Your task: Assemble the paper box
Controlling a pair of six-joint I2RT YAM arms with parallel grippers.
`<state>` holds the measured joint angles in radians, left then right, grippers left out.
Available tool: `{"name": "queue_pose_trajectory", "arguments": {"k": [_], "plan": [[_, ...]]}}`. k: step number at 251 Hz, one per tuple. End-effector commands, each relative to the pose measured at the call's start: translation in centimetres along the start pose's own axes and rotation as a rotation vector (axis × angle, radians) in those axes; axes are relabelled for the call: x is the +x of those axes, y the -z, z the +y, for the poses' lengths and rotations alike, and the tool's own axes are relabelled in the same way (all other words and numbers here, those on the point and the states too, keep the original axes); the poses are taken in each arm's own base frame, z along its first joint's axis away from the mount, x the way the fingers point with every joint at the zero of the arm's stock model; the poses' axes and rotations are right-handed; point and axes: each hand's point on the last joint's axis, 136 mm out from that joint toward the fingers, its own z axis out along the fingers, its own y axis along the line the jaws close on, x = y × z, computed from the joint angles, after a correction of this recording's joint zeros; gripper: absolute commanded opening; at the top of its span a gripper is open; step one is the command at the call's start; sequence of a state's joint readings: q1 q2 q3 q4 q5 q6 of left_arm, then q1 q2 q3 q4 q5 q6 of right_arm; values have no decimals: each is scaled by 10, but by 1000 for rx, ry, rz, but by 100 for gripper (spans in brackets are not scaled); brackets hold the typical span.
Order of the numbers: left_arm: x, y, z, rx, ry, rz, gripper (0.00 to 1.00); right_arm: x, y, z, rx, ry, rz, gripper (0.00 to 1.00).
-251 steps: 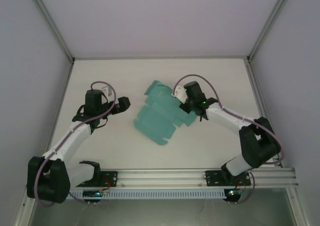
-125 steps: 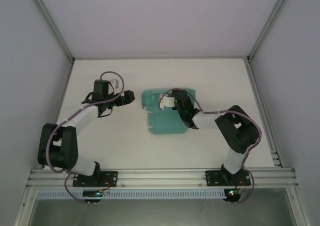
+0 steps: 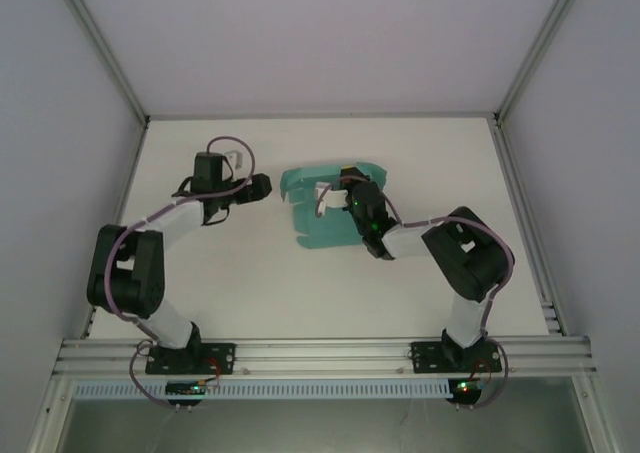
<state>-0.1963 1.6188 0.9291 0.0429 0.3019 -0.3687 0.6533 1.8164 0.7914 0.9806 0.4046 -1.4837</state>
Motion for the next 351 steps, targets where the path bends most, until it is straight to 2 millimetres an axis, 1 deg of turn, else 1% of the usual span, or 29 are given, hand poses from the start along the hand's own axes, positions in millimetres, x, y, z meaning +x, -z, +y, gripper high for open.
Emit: {"name": "queue_pose_trajectory", "arguments": {"k": [1,13,34,59,84,107,132,171,204,244,259,276,293,314,327,346,351], "plan": [[-14,-11,-2,16,-66,-23,89,3,-2,9,12,7,10,0],[-10,-17,-10,49,-102,-8,86,4,-3,11,15,5,15,0],[-2,-29,-31,124,-184,0,81,5,-4,12,18,2,27,0],[5,-38,-53,196,-249,-7,71,6,-4,17,8,1,34,0],[16,-46,-66,230,-311,1,59,6,-4,18,-10,-13,37,0],[25,-50,-77,263,-363,10,51,6,-2,21,-28,-21,36,0],[30,-53,-91,293,-410,-4,49,5,-2,24,-38,-17,39,0],[32,-57,-100,292,-449,-42,47,6,-2,28,-55,-14,51,0],[30,-66,-101,262,-467,-80,43,4,-1,28,-53,-18,51,0],[25,-75,-106,211,-492,-147,42,-1,-1,39,-101,-12,48,0],[22,-78,-108,195,-489,-174,39,-2,-2,40,-105,-18,48,0],[20,-81,-111,195,-469,-181,39,-2,-3,43,-117,-18,49,0],[19,-83,-118,206,-464,-189,45,-3,-3,50,-151,-16,47,0],[16,-86,-118,161,-457,-197,45,-3,-4,55,-181,-14,48,0],[14,-90,-116,129,-452,-204,41,-3,-4,58,-201,-19,49,0],[12,-93,-120,124,-454,-208,35,0,-5,65,-242,-27,55,0],[12,-94,-120,115,-454,-208,32,0,-5,66,-247,-30,58,0]]}}
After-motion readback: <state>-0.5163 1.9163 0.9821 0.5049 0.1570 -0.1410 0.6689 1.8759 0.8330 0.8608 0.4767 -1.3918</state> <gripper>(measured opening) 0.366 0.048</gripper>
